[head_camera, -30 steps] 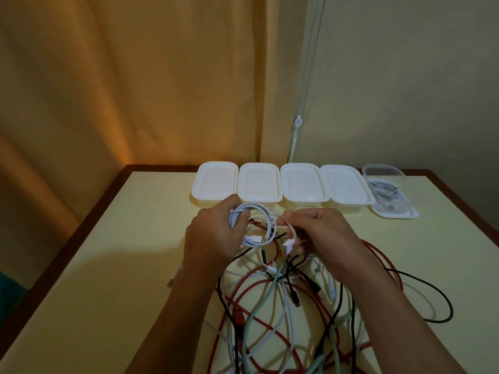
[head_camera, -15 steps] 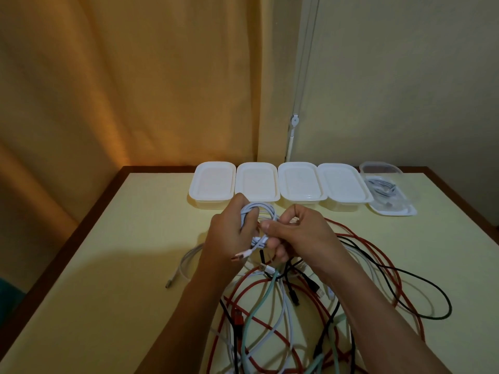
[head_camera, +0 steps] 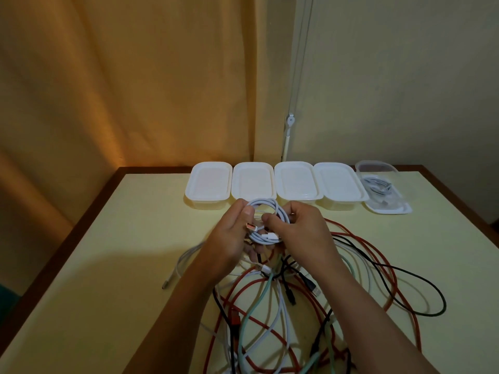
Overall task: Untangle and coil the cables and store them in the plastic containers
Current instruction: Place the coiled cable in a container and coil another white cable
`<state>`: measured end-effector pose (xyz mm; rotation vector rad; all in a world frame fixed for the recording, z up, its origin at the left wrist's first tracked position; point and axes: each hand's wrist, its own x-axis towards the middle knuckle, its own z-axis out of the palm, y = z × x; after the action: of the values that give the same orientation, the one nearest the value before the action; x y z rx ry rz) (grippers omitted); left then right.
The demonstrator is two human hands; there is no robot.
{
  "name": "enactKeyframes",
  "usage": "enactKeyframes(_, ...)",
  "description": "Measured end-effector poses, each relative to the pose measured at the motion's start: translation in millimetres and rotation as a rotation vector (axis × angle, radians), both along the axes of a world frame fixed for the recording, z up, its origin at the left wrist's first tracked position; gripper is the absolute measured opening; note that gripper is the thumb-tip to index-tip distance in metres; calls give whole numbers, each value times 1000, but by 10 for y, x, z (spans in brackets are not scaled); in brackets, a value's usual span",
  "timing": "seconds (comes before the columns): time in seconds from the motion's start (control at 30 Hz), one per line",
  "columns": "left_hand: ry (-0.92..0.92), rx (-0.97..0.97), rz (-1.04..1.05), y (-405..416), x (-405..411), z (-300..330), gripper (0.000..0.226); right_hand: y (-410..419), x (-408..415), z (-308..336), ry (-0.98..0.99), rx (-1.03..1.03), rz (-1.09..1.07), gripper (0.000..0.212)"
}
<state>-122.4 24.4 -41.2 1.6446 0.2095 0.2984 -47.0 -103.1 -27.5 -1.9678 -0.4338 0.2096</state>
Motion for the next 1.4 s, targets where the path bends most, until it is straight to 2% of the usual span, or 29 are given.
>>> enactKeyframes(0.07, 38, -106, -87, 40, -7, -4, 47, -6, 12, -11, -18, -14, -4, 23)
enactKeyframes(0.27, 115, -125, -287, 128, -60, 22, 51, -13, 58, -93, -44, 3, -21, 7)
enactKeyframes(0.37, 132, -49, -287, 132, -86, 41, 42, -6, 53, -85, -65, -5, 7, 11)
enactKeyframes(0.47, 132, -13, -309, 125, -94, 41, 46, -43, 81, -75, 10, 1, 2, 30)
enactKeyframes(0.6, 75, -21, -240, 159, -75, 30, 42, -58, 82, 37, 278, 211, 98, 29)
enactKeyframes(0.67, 50, -24, -188, 166, -70, 31, 33, -52, 97, 54, 371, 300, 127, 28)
enactKeyframes(0.8, 32, -11, -87, 180, -65, 12, 11, -79, 104, 25, 255, 168, 201, 29)
enactKeyframes(0.93, 75, 64, -23, 198, -40, -29, 8, -64, 84, 36, 232, 170, 184, 28)
enactKeyframes(1.03, 109, 84, -53, 195, -43, -39, 16, -84, 103, 51, 207, 190, 139, 25)
enactKeyframes(1.17, 102, 130, -5, 236, -46, -41, 12, -99, 113, 29, 182, 129, 100, 23)
enactKeyframes(1.27, 86, 77, 73, 235, -18, -44, 14, -123, 109, 32, 188, 91, 95, 34)
enactKeyframes(1.33, 83, 40, 128, 232, -2, -48, 12, -143, 124, 44, 232, 148, 100, 35)
enactKeyframes(1.4, 83, -2, 184, 242, 12, -59, 10, -152, 136, 40, 320, 256, 97, 25)
